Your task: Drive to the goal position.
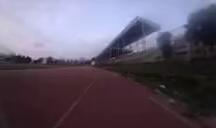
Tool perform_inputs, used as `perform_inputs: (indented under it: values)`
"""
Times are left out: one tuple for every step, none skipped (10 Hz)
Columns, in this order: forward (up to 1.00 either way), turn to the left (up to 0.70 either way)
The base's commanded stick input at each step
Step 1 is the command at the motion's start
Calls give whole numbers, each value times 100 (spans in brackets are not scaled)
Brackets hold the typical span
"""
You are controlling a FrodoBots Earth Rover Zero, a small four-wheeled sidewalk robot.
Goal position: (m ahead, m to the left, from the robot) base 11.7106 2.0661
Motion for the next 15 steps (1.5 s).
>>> perform_inputs:
  values:
    - [70, 0]
    - [70, 0]
    - [70, 0]
    - [70, 0]
    - [70, 0]
    - [70, 0]
    - [70, 0]
    - [70, 0]
    - [70, 0]
    - [70, 0]
    - [70, 0]
    - [70, 0]
    - [70, 0]
    - [70, 0]
    - [70, 0]
